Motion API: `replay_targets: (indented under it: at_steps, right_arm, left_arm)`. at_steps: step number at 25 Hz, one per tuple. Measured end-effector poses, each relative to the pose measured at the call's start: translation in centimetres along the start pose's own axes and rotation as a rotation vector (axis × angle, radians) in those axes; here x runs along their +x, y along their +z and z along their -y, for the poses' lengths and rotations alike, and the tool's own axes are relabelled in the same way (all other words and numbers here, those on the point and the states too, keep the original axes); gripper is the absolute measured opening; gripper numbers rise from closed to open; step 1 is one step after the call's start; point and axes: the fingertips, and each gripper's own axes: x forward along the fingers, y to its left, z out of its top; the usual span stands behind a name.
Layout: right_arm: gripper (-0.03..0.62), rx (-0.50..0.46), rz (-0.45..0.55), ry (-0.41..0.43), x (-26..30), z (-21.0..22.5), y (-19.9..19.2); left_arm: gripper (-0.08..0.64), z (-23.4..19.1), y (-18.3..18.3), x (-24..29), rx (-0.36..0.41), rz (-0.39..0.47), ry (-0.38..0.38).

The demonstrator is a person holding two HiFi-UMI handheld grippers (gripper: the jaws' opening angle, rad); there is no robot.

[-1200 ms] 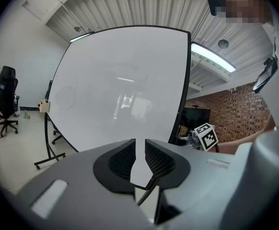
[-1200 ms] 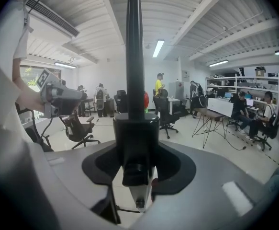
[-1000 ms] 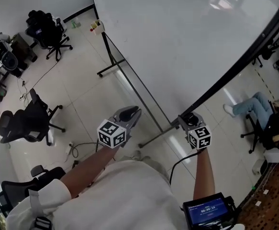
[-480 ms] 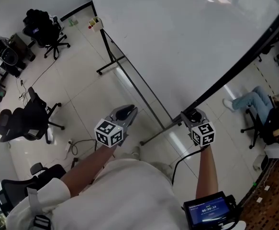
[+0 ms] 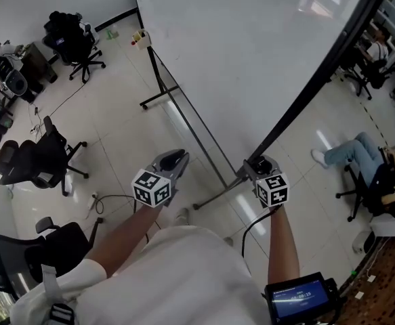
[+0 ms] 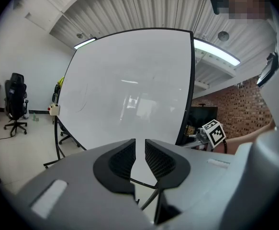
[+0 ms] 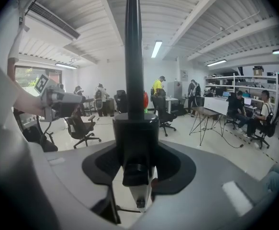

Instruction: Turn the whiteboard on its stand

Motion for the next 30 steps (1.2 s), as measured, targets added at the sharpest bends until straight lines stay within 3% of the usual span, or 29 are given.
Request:
replay_targets:
  at_steps: [14, 30]
  right_arm:
    - [0.187, -0.007, -0.009, 0.003, -3.9, 2.0, -1.9]
    - [0.187, -0.001, 0.01, -0.008, -9.3, 4.0, -4.3]
  left_arm:
    - [0.066, 6.2, 0.5, 2.3, 0.038, 0.021, 0.004]
    - [0.066, 12.5, -1.3, 2.2, 0.051, -0.003, -0.002]
